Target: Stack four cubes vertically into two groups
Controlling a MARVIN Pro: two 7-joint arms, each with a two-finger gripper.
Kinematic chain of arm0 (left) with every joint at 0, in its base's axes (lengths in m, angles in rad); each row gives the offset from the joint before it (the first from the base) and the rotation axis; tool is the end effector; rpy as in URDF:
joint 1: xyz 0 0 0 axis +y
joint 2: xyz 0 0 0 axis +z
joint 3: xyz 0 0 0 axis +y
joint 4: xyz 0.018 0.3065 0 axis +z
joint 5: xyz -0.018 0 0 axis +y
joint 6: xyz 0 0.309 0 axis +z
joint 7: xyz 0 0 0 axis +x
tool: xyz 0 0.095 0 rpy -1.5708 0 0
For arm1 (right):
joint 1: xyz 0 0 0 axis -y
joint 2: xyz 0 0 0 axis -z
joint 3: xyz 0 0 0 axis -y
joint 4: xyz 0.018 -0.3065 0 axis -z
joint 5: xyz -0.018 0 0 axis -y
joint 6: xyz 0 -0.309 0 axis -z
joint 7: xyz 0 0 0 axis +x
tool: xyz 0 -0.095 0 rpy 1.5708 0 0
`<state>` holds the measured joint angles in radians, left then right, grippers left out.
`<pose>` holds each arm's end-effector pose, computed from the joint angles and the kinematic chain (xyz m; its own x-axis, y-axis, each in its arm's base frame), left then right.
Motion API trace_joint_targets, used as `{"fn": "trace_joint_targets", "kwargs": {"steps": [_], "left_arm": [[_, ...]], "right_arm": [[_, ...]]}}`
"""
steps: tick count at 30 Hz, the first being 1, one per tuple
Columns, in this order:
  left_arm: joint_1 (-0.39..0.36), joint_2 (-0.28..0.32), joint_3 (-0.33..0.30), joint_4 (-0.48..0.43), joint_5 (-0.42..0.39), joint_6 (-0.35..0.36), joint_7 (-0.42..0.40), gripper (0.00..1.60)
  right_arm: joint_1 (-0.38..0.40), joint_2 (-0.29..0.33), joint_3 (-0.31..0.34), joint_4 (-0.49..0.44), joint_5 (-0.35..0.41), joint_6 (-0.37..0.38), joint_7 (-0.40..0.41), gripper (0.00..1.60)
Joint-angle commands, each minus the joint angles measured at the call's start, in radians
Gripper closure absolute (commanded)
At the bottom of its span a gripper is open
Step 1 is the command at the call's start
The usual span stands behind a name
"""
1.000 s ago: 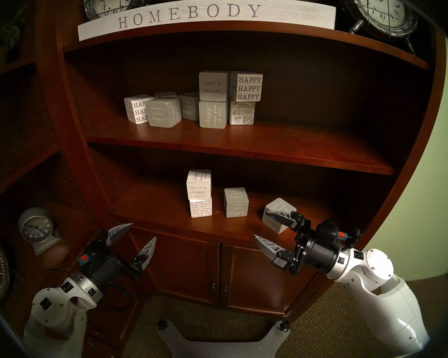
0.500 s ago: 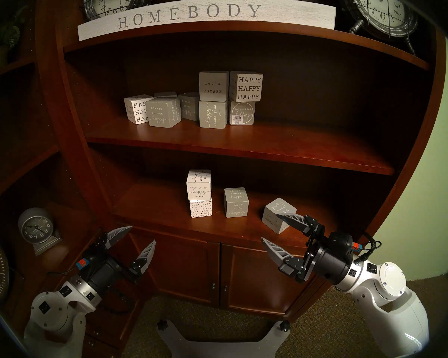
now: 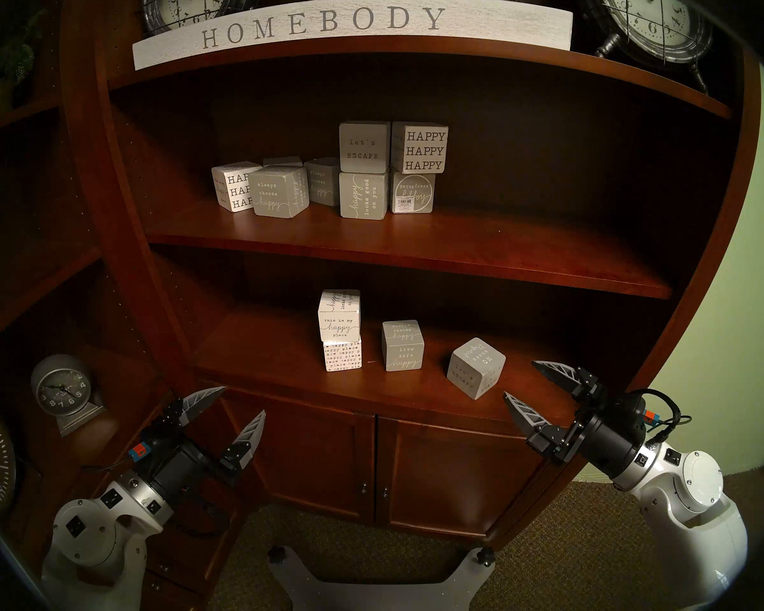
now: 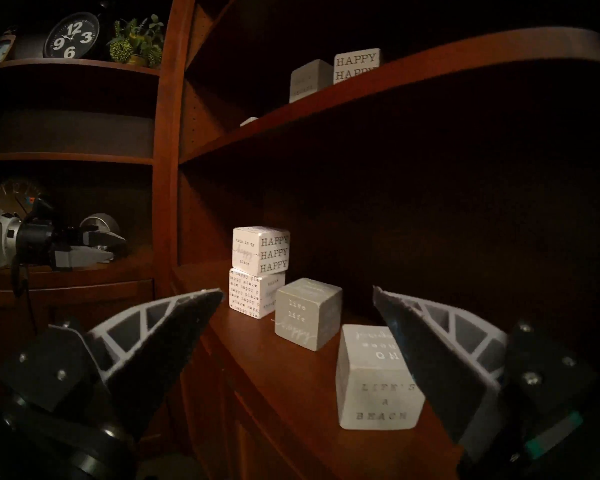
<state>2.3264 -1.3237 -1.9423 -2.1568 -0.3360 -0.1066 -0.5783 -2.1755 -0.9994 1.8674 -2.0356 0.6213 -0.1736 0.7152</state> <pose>0.1972 0.0980 -0.2736 -0.0037 -0.0946 0.9955 -0.4150 -0.9056 -0.0876 0.2467 -0.1098 -0.2451 -0.1140 0.0103 0.9934 0.6690 -0.7384 0.0844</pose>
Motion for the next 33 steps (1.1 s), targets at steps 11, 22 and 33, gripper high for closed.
{"fn": "trace_joint_targets", "kwargs": {"steps": [11, 22, 33], "left_arm": [[-0.008, -0.008, -0.005, -0.014, 0.004, -0.006, -0.003, 0.00], [-0.011, -0.014, -0.007, -0.014, 0.006, -0.005, -0.008, 0.00], [-0.013, -0.019, -0.009, -0.014, 0.009, -0.003, -0.013, 0.00]], "right_arm": [[0.220, 0.083, -0.090, 0.096, -0.011, 0.054, -0.077, 0.00], [0.329, 0.070, -0.199, 0.159, -0.060, 0.099, -0.186, 0.00], [0.438, 0.058, -0.264, 0.248, -0.076, 0.114, -0.172, 0.00]]}}
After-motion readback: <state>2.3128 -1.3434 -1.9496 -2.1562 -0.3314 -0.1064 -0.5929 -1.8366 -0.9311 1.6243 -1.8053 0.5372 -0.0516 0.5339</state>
